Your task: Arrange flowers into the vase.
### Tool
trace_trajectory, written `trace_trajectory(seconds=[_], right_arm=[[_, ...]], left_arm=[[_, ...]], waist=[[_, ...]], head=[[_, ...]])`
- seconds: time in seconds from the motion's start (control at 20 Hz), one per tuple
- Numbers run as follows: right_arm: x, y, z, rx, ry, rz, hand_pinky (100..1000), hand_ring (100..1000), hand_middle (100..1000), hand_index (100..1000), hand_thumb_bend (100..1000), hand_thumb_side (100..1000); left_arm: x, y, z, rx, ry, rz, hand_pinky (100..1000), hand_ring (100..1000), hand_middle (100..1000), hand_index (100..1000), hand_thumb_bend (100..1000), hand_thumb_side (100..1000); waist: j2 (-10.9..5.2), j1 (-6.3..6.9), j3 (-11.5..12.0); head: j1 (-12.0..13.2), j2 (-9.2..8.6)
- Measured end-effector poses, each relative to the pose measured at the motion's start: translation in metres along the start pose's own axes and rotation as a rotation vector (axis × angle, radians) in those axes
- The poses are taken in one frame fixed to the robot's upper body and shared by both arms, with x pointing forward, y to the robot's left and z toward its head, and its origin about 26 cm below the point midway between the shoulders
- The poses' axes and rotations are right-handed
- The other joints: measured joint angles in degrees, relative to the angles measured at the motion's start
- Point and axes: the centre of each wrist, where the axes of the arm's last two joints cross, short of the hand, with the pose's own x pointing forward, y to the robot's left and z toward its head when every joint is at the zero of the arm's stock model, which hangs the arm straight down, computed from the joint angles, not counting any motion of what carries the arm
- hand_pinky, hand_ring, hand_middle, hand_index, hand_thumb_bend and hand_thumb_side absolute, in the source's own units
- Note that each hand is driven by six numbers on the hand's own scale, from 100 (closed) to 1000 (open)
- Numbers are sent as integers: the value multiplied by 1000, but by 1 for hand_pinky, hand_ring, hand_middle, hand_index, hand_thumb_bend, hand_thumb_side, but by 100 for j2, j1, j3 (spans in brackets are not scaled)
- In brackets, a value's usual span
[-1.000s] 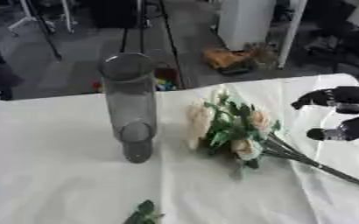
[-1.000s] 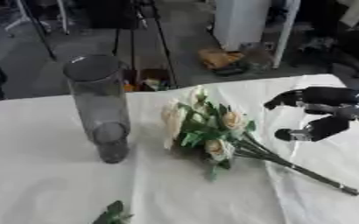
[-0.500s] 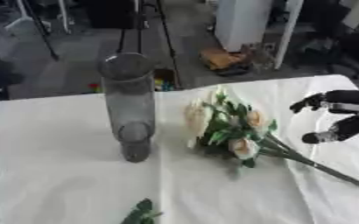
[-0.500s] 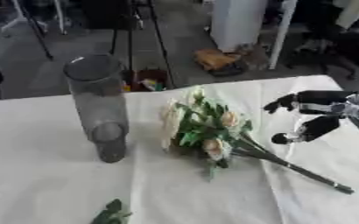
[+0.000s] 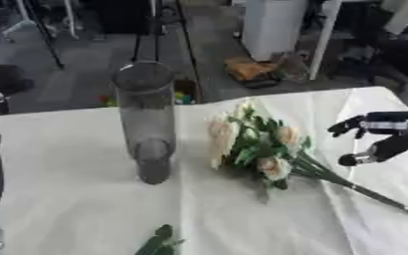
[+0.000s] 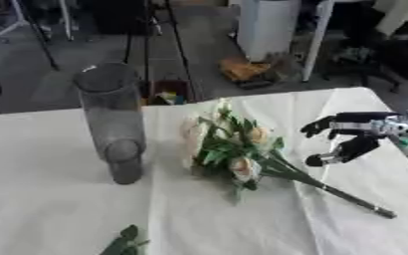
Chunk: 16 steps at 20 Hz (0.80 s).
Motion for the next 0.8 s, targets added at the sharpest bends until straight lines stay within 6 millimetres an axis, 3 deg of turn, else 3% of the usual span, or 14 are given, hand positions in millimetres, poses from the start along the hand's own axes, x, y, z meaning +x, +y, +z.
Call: trace_trajectory(seconds=[0.3, 0.8], right_arm=[[3, 1, -8, 8, -8, -19, 716, 836, 850, 1000, 530, 804], [13, 5, -28, 14, -27, 17, 639, 780, 807, 978, 528, 784]], left_arm=[[0, 0, 1, 2, 8, 1, 694, 692, 881, 929, 387, 884], [-1, -1, 2, 3, 17, 12, 694, 693, 881, 928, 385, 888]], waist=[[-2, -10, 0], [-2, -63, 18]], head=[[13, 22], [-61, 176]])
